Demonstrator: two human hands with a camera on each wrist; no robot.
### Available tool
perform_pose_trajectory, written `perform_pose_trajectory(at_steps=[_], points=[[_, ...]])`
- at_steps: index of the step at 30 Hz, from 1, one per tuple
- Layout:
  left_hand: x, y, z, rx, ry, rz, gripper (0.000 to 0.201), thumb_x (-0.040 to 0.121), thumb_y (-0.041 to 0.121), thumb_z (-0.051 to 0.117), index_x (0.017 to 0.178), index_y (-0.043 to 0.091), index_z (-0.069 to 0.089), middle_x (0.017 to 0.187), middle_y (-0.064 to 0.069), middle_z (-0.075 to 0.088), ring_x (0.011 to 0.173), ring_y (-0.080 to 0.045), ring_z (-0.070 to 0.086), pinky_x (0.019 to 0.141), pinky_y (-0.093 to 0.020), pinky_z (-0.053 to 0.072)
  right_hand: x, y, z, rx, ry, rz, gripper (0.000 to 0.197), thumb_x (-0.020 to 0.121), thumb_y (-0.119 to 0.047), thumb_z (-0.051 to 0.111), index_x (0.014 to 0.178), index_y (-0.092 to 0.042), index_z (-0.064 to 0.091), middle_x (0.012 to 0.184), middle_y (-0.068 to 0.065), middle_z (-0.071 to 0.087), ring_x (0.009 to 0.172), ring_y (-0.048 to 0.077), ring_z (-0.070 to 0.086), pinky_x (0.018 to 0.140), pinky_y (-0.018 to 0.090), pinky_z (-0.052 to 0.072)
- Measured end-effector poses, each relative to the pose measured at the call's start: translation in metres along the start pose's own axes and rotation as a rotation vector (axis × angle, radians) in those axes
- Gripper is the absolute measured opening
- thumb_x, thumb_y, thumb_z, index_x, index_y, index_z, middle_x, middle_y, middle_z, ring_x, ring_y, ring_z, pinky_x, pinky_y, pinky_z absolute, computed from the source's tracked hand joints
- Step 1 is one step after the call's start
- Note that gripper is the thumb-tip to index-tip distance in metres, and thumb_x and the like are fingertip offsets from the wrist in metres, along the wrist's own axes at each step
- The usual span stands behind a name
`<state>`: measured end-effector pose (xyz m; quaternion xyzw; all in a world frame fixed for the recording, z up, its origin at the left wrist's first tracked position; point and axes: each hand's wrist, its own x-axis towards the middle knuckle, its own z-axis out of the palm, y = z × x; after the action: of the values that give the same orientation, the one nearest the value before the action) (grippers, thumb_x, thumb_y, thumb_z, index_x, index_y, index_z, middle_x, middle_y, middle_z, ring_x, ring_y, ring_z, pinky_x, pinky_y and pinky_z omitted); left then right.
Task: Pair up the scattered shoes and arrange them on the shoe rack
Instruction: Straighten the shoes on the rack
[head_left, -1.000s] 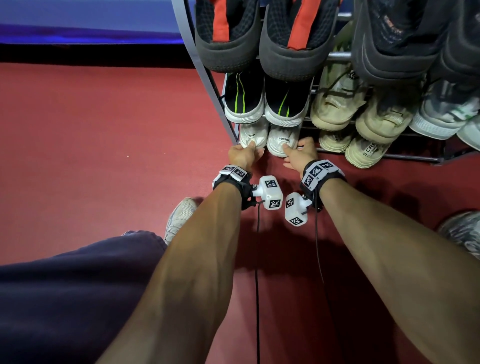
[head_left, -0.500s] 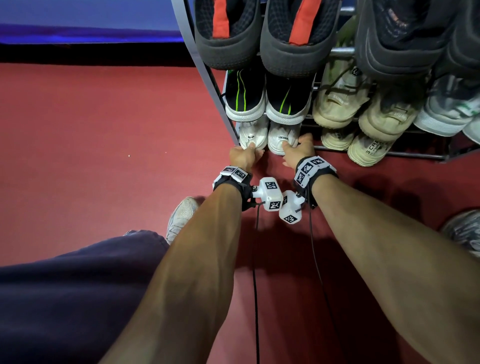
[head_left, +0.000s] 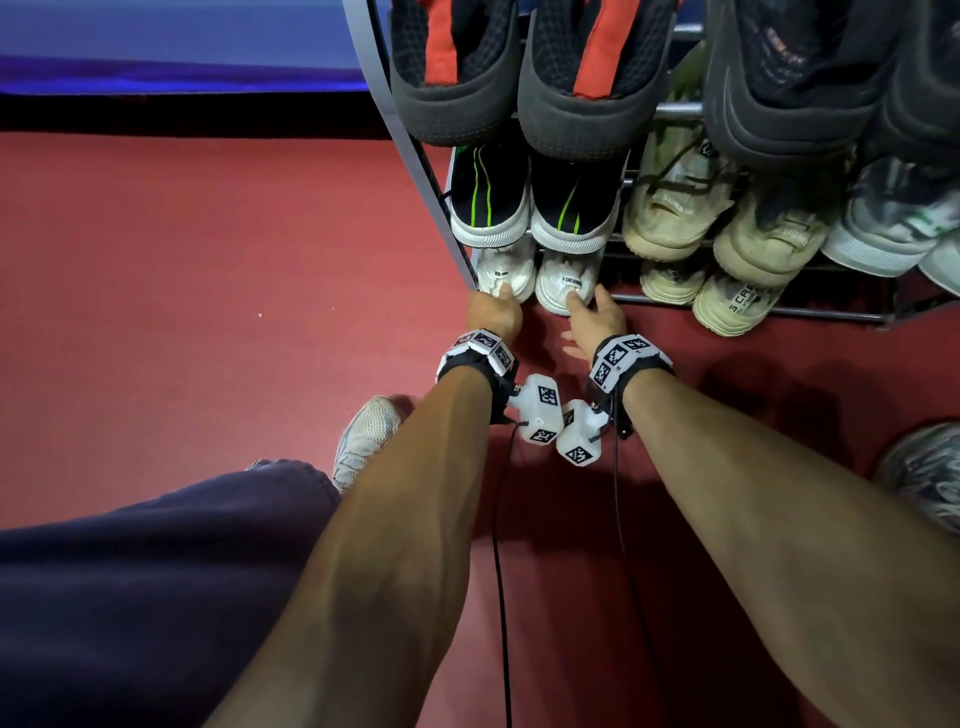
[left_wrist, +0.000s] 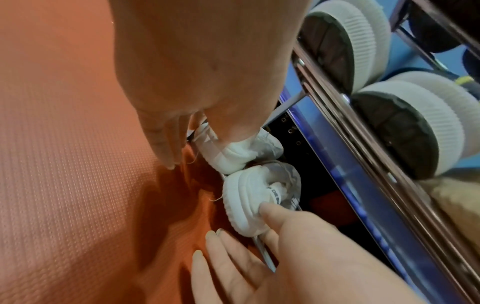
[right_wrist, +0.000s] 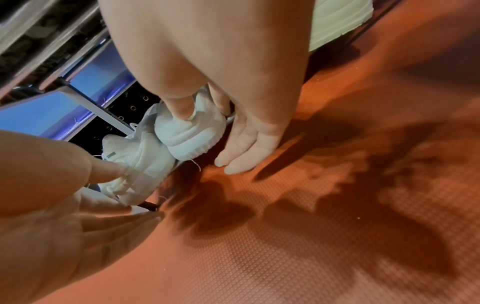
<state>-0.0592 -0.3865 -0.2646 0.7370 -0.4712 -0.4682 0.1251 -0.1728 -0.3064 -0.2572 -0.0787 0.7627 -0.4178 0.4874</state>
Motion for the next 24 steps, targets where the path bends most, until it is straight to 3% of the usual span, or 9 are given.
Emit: perform_pose_trajectory(at_steps=[3,5,7,10,13,15,18,21,24], points=[[-0.025,0.017,-0.008,0.086,0.067,0.037,0.058,0.101,0.04,0.051,0.137,-0.005,0.04,0.138,-0.025,0.05,0.125,-0.041,0.053,0.105,-0.045,0.045,-0.004,-0.003,-0.004,-0.029,-0.043,0.038,0.067,0.098,-0.044,0.055,0.155,-0.036,0.023,0.128,0.002,0.059,0.097,0.025,0.068,0.073,0.036,0.058],[-0.035,0.023,-0.01,0.143,0.186,0.093,0.057,0.099,0.037,0.054,0.136,-0.001,0.036,0.137,-0.022,0.045,0.121,-0.04,0.052,0.1,-0.045,0.043,-0.002,-0.005,-0.004,-0.06,-0.049,0.051,0.069,0.097,-0.045,0.055,0.156,-0.037,0.021,0.131,0.001,0.056,0.104,0.028,0.066,0.075,0.038,0.058],[-0.044,0.027,-0.011,0.147,0.315,0.158,0.054,0.095,0.037,0.056,0.132,0.001,0.038,0.126,-0.019,0.048,0.111,-0.039,0.056,0.089,-0.045,0.046,-0.004,-0.01,-0.004,-0.121,-0.02,-0.004,0.064,0.092,-0.045,0.057,0.15,-0.03,0.033,0.13,0.004,0.058,0.109,0.031,0.065,0.081,0.044,0.059],[-0.055,0.035,-0.013,0.156,0.396,0.274,0.041,0.093,0.033,0.053,0.12,0.004,0.043,0.115,-0.014,0.053,0.101,-0.034,0.058,0.077,-0.042,0.045,0.002,-0.015,-0.012,-0.188,0.126,-0.114,0.039,0.086,-0.042,0.057,0.12,-0.022,0.055,0.104,0.005,0.067,0.096,0.032,0.069,0.086,0.049,0.057],[-0.064,0.041,-0.006,0.142,0.199,0.423,0.029,0.095,0.029,0.049,0.11,0.005,0.054,0.103,-0.009,0.063,0.089,-0.03,0.059,0.078,-0.036,0.045,-0.009,-0.025,-0.036,-0.22,0.293,-0.174,0.021,0.093,-0.029,0.056,0.099,-0.01,0.062,0.09,0.005,0.064,0.085,0.024,0.062,0.079,0.028,0.049],[-0.07,0.042,0.01,0.182,0.013,0.509,0.034,0.092,0.035,0.046,0.098,0.006,0.062,0.093,-0.013,0.07,0.086,-0.033,0.064,0.077,-0.038,0.052,-0.014,-0.023,-0.059,-0.239,0.404,-0.203,0.023,0.095,-0.024,0.055,0.099,-0.004,0.063,0.093,0.008,0.066,0.088,0.022,0.061,0.075,0.027,0.043],[-0.083,0.047,0.035,0.343,-0.158,0.6,0.03,0.087,0.039,0.049,0.089,0.013,0.065,0.09,-0.013,0.072,0.089,-0.034,0.067,0.078,-0.039,0.054,-0.023,-0.014,-0.095,-0.242,0.548,-0.222,0.024,0.093,-0.022,0.053,0.1,-0.001,0.062,0.104,0.018,0.069,0.097,0.032,0.065,0.073,0.028,0.041],[-0.095,0.056,0.06,0.339,-0.227,0.629,0.025,0.09,0.032,0.057,0.103,0.012,0.062,0.101,-0.013,0.071,0.099,-0.033,0.065,0.085,-0.039,0.053,-0.024,0.0,-0.127,-0.206,0.655,-0.257,0.016,0.093,-0.025,0.054,0.093,-0.009,0.056,0.105,0.02,0.066,0.098,0.035,0.064,0.073,0.028,0.04],[-0.099,0.066,0.085,0.359,-0.225,0.596,0.05,0.09,0.04,0.057,0.123,0.002,0.056,0.123,-0.021,0.063,0.117,-0.037,0.058,0.097,-0.045,0.05,-0.019,0.01,-0.153,-0.199,0.736,-0.297,0.026,0.09,-0.026,0.056,0.108,-0.009,0.057,0.114,0.021,0.056,0.108,0.037,0.056,0.085,0.035,0.043]])
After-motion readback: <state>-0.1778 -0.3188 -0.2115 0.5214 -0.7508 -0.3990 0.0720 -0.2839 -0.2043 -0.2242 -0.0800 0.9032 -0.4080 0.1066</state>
